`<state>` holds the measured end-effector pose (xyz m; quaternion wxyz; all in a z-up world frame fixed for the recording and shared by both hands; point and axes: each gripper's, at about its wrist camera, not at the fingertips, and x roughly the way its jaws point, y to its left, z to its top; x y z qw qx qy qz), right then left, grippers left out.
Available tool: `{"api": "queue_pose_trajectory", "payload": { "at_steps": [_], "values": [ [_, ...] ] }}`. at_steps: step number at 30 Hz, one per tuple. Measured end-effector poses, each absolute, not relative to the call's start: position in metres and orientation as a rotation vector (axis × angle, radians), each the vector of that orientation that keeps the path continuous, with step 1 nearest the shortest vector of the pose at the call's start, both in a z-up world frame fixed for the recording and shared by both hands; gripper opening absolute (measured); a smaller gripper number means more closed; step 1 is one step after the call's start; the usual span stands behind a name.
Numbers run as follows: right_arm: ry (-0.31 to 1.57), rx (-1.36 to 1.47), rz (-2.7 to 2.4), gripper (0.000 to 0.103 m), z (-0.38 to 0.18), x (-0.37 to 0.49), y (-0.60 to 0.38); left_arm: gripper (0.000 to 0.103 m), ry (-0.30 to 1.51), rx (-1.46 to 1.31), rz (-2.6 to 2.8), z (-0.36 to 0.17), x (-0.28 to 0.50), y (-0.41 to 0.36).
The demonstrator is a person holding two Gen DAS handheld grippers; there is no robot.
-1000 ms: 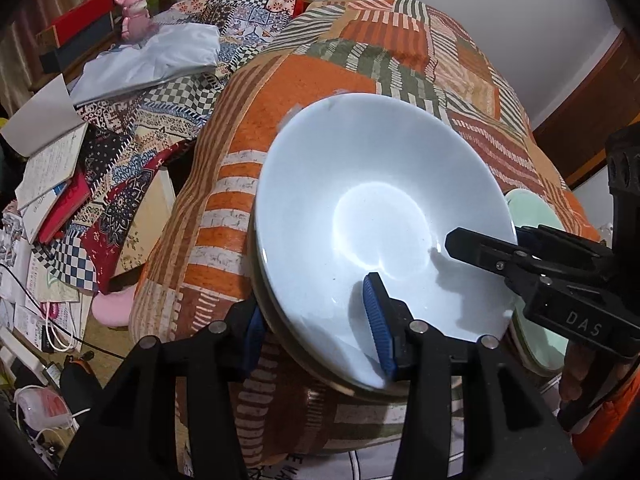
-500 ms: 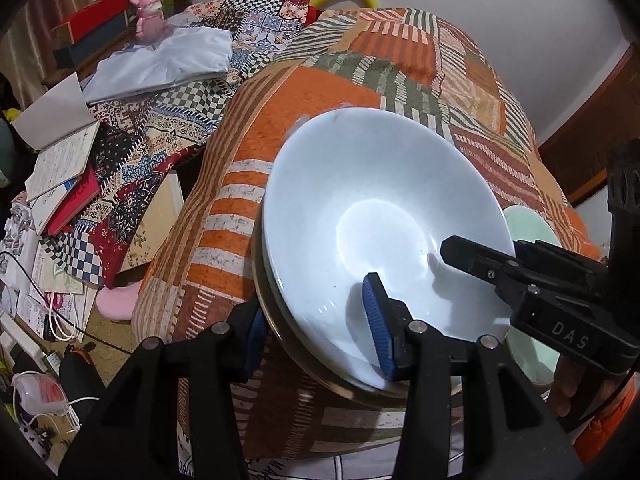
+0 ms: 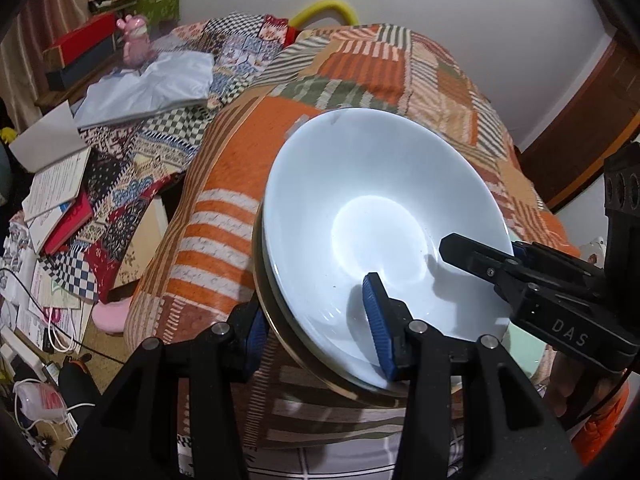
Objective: Organize plates and bowls
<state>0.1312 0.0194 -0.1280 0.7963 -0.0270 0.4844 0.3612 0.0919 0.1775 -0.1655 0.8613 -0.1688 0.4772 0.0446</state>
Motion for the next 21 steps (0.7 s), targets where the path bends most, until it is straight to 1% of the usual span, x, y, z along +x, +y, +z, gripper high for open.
{"api": "queue_pose_trajectory", "payload": {
  "at_steps": [11, 21],
  "values": [
    [0.988, -0.025, 0.730, 0.033, -0.110, 0.134, -0.019, 0.045, 0.964, -0.309, 0.041, -0.144, 0.098, 0.142],
    [0.966, 0.001, 0.687, 0.032, -0.104, 0.130, -0.054, 0.045, 0.965, -0.275, 0.000, -0.137, 0.103, 0.105]
  ]
}}
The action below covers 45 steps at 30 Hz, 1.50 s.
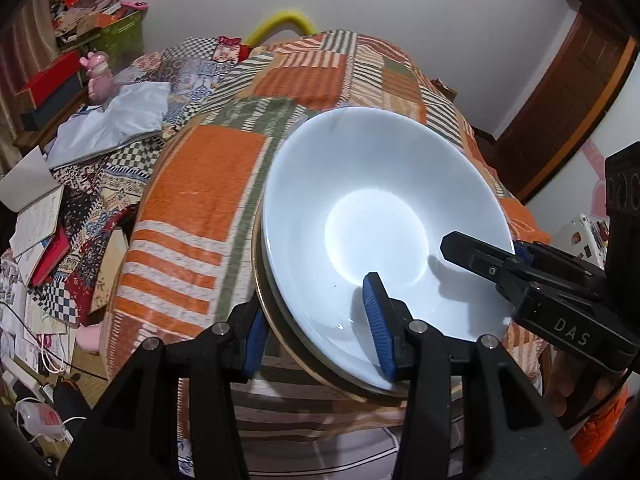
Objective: Organize plates and bowls
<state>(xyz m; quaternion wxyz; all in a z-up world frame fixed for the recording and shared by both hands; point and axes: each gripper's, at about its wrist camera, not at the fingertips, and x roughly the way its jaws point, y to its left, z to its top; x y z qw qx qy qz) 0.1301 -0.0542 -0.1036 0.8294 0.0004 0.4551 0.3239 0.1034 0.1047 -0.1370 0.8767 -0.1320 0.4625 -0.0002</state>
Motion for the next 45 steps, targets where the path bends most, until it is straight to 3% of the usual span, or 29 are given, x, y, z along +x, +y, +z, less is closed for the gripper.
{"api": "queue_pose_trajectory", "payload": {
  "at_steps": [21, 45],
  "values": [
    [0.988, 0.059, 0.590, 0.033, -0.117, 0.129, -0.119, 0.045, 1.027, -0.229, -0.091, -0.156, 0.123, 0.037],
    [1.055, 0.106, 0.590, 0.034, -0.141, 0.131, -0.127, 0.045, 1.057, -0.233, -0.113, -0.179, 0.136, 0.034]
  ]
}}
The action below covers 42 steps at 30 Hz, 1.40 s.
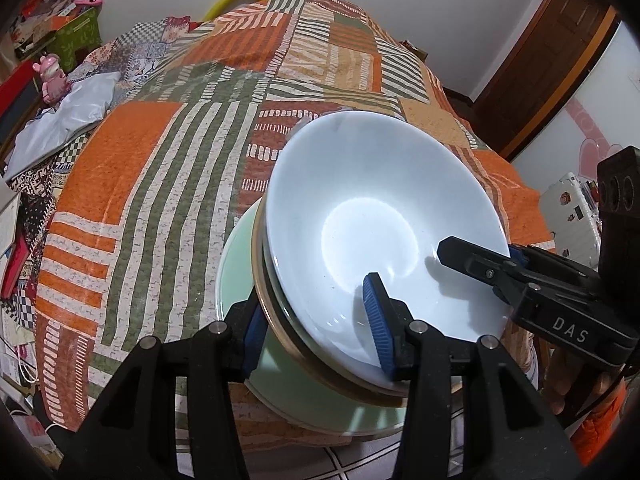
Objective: Organize plates and bowls
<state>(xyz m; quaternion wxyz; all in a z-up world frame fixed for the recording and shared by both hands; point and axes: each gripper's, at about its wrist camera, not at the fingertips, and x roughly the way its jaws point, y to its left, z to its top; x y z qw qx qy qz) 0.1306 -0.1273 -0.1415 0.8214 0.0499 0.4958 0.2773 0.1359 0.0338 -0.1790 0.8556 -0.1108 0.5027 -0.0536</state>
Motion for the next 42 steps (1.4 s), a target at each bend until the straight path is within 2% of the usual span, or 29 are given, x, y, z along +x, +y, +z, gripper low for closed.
{"api": "queue_pose_trajectory", "payload": {
  "at_steps": [11, 21, 25, 29, 31, 34, 37, 41, 42],
  "values": [
    [0.896, 0.050, 0.562, 0.037, -0.094, 0.110, -0.146, 0.046, 0.934, -0.184, -0.073, -0.137, 0.112, 0.040],
    [0.651, 0.044, 0.584, 0.038, -0.021, 0.068, -0.154, 0.048, 0.649, -0.153, -0.088, -0.049, 0.059, 0.033],
    [0.541, 0.044, 0.577, 0.047, 0.002, 0.048, -0.160, 0.061, 0.525, -0.125, -0.083, -0.020, 0.033, 0.028],
    [0.473, 0.054, 0.579, 0.052, 0.015, 0.035, -0.162, 0.071, 0.428, -0.099, -0.086, 0.000, 0.011, 0.023],
    [0.441, 0.055, 0.575, 0.059, 0.021, 0.029, -0.164, 0.073, 0.399, -0.097, -0.084, 0.007, 0.003, 0.022],
    [0.404, 0.045, 0.567, 0.069, 0.025, 0.020, -0.163, 0.088, 0.351, -0.088, -0.081, 0.013, -0.010, 0.021],
    [0.378, 0.042, 0.558, 0.081, 0.026, 0.013, -0.162, 0.098, 0.303, -0.080, -0.058, 0.017, -0.023, 0.021],
    [0.351, 0.043, 0.544, 0.089, 0.027, 0.008, -0.162, 0.102, 0.277, -0.089, -0.054, 0.018, -0.032, 0.023],
    [0.347, 0.040, 0.540, 0.094, 0.027, 0.007, -0.161, 0.102, 0.269, -0.090, -0.051, 0.018, -0.033, 0.024]
  ]
}}
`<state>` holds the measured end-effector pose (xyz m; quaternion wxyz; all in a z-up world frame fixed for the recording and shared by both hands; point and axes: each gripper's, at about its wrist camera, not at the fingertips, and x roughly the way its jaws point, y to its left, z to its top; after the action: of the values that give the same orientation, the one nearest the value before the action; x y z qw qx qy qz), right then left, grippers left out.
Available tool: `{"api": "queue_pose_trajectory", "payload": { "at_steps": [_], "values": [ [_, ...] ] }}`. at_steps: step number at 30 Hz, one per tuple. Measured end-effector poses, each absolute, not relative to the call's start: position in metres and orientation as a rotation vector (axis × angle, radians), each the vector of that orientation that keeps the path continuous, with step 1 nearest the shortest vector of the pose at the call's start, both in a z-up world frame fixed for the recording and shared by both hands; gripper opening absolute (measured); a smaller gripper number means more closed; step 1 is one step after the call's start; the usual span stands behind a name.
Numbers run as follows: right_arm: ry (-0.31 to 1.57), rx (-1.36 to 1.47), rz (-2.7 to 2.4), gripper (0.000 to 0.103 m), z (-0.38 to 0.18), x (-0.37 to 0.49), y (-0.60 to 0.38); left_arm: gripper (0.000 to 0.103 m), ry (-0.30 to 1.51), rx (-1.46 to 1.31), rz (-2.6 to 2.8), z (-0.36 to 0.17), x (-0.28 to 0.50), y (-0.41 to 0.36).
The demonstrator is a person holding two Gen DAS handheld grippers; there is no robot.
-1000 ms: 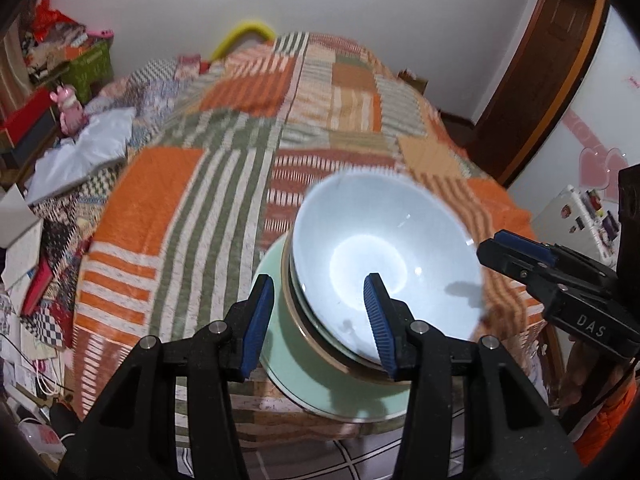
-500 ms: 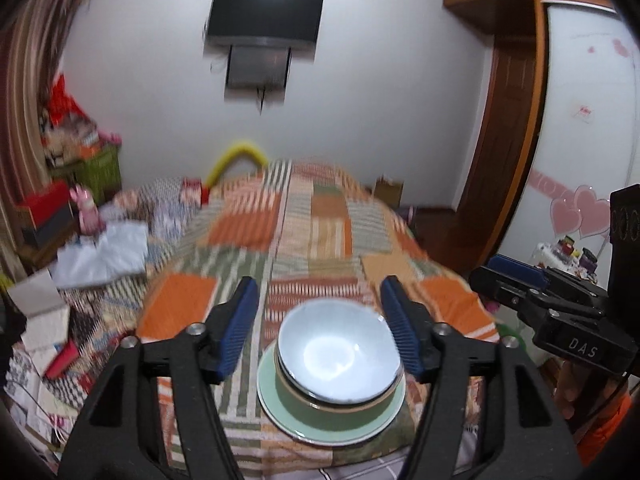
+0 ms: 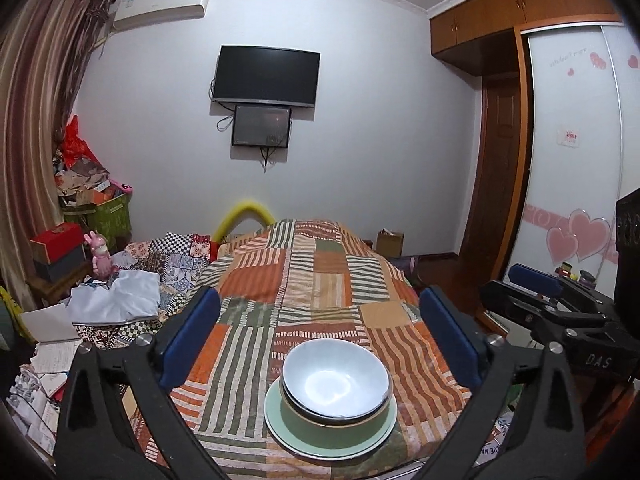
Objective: Organize plates and bowls
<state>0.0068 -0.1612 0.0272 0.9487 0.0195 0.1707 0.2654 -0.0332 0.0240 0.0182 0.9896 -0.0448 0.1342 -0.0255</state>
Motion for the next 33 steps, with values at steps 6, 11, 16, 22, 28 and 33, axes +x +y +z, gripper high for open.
{"api": "queue_pose_trajectory", "payload": {
  "at_steps": [6, 11, 16, 22, 28, 33],
  "values": [
    [0.317, 0.034, 0.508, 0.103, 0.028, -0.002, -0.162, 0.103, 0.253, -0.087, -0.046, 0.016, -0.038, 0.023],
    [0.316, 0.033, 0.498, 0.103, 0.027, -0.005, -0.162, 0.103, 0.250, -0.087, -0.044, 0.014, -0.040, 0.023],
    [0.318, 0.039, 0.491, 0.103, 0.028, -0.006, -0.162, 0.103, 0.252, -0.092, -0.047, 0.012, -0.040, 0.023],
    [0.317, 0.045, 0.489, 0.103, 0.029, -0.007, -0.164, 0.103, 0.253, -0.094, -0.048, 0.012, -0.039, 0.023],
    [0.317, 0.045, 0.485, 0.103, 0.030, -0.007, -0.166, 0.103, 0.255, -0.095, -0.052, 0.011, -0.037, 0.023],
    [0.320, 0.046, 0.481, 0.103, 0.030, -0.006, -0.167, 0.103, 0.257, -0.099, -0.056, 0.010, -0.036, 0.023]
  ]
}}
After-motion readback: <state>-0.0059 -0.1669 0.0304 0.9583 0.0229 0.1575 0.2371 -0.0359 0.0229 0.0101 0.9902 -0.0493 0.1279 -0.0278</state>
